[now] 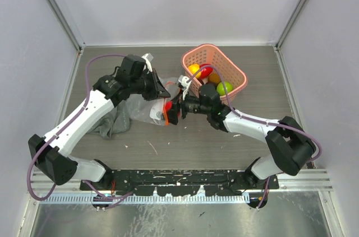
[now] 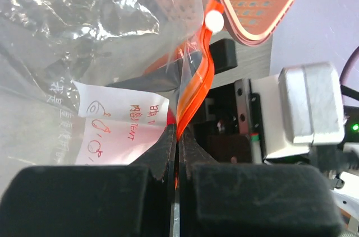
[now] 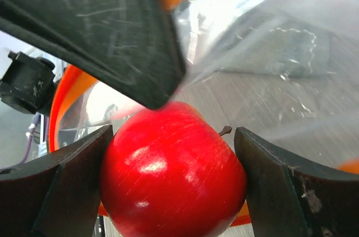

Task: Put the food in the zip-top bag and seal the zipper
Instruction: Place the fake fruit in the zipper food storage bag.

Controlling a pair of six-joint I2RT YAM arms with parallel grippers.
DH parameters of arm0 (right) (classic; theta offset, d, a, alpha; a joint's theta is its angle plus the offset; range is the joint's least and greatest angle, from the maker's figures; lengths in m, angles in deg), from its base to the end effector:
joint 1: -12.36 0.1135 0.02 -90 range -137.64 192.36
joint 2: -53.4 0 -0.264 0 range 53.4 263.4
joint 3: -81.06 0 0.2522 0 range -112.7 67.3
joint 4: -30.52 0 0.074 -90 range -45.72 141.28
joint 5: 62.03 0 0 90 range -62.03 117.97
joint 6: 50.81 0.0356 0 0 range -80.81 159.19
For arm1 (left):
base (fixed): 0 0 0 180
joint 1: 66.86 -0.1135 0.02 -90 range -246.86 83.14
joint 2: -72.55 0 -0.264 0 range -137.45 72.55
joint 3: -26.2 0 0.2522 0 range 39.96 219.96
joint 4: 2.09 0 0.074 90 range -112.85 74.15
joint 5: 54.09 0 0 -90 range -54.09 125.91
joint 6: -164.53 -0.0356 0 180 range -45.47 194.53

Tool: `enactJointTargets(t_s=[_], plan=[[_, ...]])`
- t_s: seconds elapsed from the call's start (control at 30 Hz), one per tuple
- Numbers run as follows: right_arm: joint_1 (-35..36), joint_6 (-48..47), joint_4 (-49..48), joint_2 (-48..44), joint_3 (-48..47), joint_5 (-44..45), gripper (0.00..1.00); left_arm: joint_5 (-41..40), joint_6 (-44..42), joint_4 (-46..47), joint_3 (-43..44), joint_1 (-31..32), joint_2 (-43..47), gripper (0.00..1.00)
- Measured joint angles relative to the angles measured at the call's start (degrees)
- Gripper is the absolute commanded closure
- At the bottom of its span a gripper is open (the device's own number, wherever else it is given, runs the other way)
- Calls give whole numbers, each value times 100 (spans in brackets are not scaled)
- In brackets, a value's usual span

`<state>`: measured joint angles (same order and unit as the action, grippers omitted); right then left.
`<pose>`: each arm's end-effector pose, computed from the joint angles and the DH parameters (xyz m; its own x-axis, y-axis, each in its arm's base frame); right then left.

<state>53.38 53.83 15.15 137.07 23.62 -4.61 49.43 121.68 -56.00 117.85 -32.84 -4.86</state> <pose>0.2283 0.2240 0.2448 -0.3782 -0.0467 -0.9246 -0.8852 0.3106 0.3464 0.2361 -0.1694 0.3639 -0.8680 -0.2741 -0.4141 0.0835 0.7414 -0.6658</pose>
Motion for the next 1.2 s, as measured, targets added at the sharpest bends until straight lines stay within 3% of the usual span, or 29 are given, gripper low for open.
enactJointTargets(t_s=[0.23, 0.47, 0.7, 1.2], plan=[[142, -485, -337, -7, 11, 127, 68, 269, -7, 7, 140, 136, -144, 100], [142, -664, -2286, -133, 1001, 717, 71, 372, 39, 140, 31, 151, -101, 100], [142, -861, -3370, 133, 1130, 1025, 71, 621, 262, 474, -225, 149, 22, 100], [153, -1220, -3847, 855, 789, 1596, 70, 813, 507, 813, -612, 160, 186, 100]])
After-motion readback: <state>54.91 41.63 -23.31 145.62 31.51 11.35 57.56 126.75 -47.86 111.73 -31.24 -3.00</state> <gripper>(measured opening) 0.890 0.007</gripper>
